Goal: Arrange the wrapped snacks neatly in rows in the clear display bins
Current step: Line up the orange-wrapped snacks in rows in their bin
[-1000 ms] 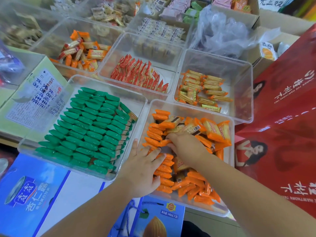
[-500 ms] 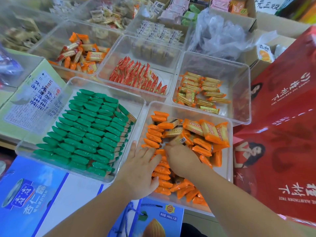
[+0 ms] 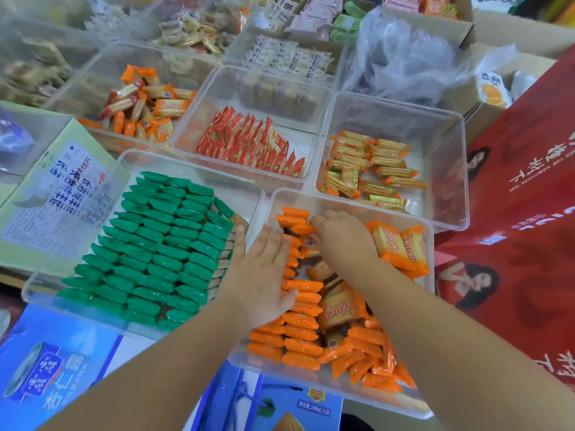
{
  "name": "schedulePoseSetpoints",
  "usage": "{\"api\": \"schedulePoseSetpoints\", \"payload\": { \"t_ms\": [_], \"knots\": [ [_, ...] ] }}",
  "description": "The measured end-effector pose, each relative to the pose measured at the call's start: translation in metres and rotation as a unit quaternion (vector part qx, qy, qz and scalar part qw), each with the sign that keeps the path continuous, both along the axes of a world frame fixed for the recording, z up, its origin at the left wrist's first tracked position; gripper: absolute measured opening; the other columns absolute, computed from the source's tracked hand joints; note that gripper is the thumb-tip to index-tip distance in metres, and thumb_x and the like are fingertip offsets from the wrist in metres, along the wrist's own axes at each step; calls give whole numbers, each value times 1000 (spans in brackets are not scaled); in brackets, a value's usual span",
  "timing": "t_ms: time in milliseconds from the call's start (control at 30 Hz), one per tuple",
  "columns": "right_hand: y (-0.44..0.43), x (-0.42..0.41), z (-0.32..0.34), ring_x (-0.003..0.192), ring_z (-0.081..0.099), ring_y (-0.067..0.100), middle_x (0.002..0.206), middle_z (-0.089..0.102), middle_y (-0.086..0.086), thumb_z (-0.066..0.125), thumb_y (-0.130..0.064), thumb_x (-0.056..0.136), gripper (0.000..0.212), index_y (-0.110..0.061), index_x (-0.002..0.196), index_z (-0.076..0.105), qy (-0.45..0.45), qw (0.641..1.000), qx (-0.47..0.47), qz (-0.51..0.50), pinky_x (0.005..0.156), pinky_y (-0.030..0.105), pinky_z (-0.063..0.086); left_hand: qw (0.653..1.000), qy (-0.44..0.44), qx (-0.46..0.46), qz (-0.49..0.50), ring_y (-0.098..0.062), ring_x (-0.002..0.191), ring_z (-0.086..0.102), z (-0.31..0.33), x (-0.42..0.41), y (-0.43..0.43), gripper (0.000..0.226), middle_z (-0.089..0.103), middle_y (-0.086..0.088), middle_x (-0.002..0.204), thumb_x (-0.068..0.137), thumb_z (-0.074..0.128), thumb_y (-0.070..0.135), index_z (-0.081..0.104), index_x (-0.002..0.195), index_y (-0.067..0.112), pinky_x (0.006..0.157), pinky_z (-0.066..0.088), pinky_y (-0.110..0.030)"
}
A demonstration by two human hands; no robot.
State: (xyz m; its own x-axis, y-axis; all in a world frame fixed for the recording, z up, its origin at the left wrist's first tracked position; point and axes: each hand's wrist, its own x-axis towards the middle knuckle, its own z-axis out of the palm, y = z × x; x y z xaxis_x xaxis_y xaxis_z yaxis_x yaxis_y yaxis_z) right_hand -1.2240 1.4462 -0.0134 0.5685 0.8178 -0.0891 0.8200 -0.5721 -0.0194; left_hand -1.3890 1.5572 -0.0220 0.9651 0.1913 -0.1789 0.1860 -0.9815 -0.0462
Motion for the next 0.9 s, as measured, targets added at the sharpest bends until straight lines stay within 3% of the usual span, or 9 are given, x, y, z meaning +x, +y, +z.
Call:
{"api": "schedulePoseSetpoints", "payload": {
  "t_ms": [67, 233, 333, 433, 533, 633, 733, 900],
  "knots": [
    [-3, 5, 7, 100, 59, 27, 108, 61, 5, 57, -27, 98, 18, -16, 111, 63, 39, 996, 67, -39, 78, 39, 49, 999, 25, 21, -19, -30, 153, -19, -6, 10, 8, 97, 1, -8, 170, 89, 23, 76, 5, 161, 13, 113, -14, -70],
    [-26, 9, 33, 83, 57, 18, 93, 60, 2, 65, -22, 91, 15, -15, 102, 72, 144, 938, 286, -128, 69, 34, 46, 999, 36, 16, -38, -32, 152, -23, -14, 13, 11, 102, 18, -9, 167, 84, 13, 79, 18, 160, 10, 112, -12, -71],
    [-25, 4, 36, 80, 57, 7, 86, 65, -2, 66, -19, 91, 10, -16, 99, 72, 237, 907, 327, -121, 65, 18, 43, 999, 32, -7, -39, -31, 153, -14, -13, 12, 12, 102, 27, -7, 164, 83, 17, 80, 26, 158, 11, 113, -10, -71],
    [-10, -1, 25, 80, 55, 0, 88, 63, -12, 67, -19, 92, 15, -19, 106, 72, 261, 914, 300, -81, 68, 9, 39, 999, 26, -21, -40, -31, 154, 2, -11, 12, 11, 101, 36, -7, 159, 81, 25, 80, 35, 154, 11, 114, -5, -71],
    [6, 1, 11, 89, 59, 15, 96, 64, -2, 65, -23, 92, 20, -18, 110, 71, 223, 950, 212, -44, 76, 29, 47, 999, 24, -21, -42, -31, 152, 13, -10, 12, 11, 100, 40, -7, 157, 81, 28, 79, 39, 153, 10, 114, -2, -72],
    [17, 2, 2, 94, 60, 24, 99, 63, 4, 62, -32, 95, 24, -21, 114, 71, 196, 973, 117, -37, 76, 39, 50, 999, 15, -25, -42, -31, 151, 16, -11, 11, 10, 98, 41, -8, 155, 81, 32, 78, 41, 151, 10, 114, 0, -72],
    [26, 1, -2, 89, 61, 26, 90, 56, 3, 59, -37, 96, 23, -23, 108, 72, 156, 983, 87, -40, 66, 34, 44, 999, 19, -18, -46, -32, 151, 16, -11, 10, 10, 100, 39, -9, 157, 81, 31, 79, 37, 153, 10, 114, -4, -71],
    [40, -7, -10, 95, 63, 26, 105, 57, 4, 53, -42, 99, 25, -27, 111, 68, 95, 995, -4, -19, 66, 33, 44, 999, 19, -16, -43, -30, 152, 12, -11, 11, 10, 102, 33, -8, 160, 82, 29, 79, 28, 157, 10, 114, -4, -70]
  ]
}}
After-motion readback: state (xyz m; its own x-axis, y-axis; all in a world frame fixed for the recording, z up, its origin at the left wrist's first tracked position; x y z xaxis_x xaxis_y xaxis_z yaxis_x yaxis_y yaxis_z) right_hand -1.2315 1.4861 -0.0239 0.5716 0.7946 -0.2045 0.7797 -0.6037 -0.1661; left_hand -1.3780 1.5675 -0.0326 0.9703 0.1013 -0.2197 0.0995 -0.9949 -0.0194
